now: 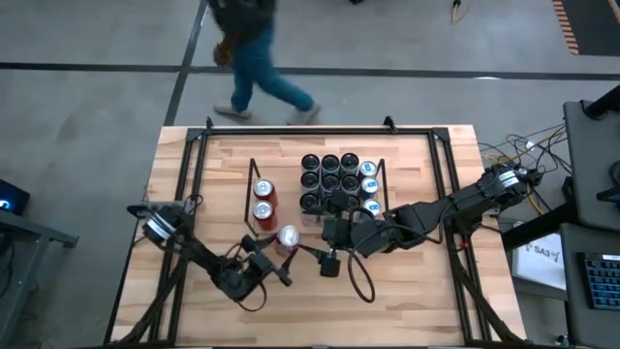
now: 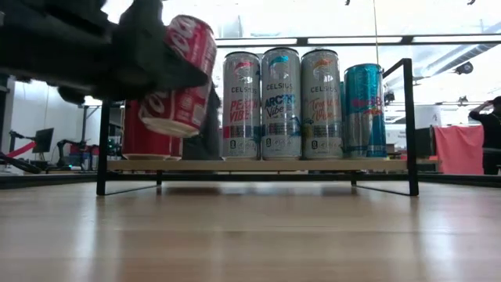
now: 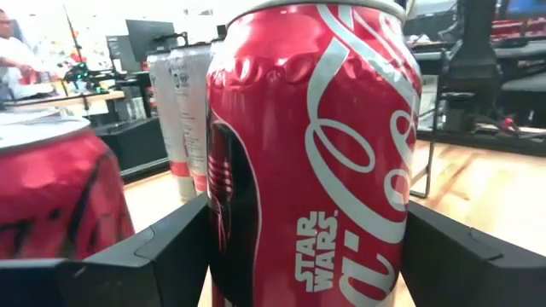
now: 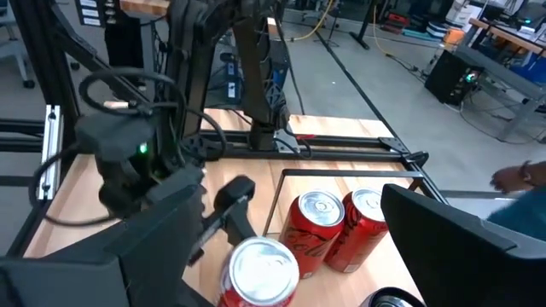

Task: Place canned beverage on shelf
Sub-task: Put the red and white soda can on the shelf

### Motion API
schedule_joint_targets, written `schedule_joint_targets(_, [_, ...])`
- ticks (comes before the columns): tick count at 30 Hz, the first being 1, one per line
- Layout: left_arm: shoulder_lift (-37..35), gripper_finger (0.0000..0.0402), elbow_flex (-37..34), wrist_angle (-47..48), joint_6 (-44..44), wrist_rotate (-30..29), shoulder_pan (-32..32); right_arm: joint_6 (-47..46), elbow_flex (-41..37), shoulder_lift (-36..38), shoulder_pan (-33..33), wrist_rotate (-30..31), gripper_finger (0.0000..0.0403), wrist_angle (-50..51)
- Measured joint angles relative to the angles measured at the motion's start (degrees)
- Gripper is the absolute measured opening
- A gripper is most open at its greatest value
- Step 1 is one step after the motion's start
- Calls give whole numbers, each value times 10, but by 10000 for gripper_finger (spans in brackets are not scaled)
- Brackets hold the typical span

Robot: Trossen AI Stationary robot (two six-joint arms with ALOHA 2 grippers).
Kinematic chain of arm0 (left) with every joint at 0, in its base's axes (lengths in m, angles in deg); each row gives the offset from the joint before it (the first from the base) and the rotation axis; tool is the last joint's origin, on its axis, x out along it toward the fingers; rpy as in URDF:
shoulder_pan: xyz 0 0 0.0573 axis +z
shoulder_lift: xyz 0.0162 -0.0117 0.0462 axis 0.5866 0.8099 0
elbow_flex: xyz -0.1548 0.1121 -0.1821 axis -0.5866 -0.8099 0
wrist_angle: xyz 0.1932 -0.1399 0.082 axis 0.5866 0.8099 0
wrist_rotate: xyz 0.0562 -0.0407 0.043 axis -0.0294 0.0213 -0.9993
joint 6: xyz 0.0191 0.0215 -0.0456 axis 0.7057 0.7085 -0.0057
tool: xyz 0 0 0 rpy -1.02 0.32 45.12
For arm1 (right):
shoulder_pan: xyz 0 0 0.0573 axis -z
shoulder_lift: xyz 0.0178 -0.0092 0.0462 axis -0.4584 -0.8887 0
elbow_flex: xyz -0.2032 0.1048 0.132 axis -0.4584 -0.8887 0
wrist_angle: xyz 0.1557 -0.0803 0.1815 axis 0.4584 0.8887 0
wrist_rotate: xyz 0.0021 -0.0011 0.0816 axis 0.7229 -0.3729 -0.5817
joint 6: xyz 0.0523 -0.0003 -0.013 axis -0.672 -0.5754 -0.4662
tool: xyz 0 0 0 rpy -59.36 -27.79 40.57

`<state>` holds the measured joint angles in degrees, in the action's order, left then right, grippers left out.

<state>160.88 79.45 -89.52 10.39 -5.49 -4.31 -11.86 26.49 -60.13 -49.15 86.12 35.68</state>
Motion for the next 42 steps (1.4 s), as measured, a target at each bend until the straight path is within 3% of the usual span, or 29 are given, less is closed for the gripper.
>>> schedule_joint_targets(24, [20,287,4,0,-42,-16,69,0,0,0,0,4,353,12])
schedule_joint_targets(34, [20,287,8,2,-44,-16,63,13,0,0,0,3,353,34])
schedule_joint_targets(42, [20,287,63,1,49,-15,27,15,0,-13,8,-28,354,57])
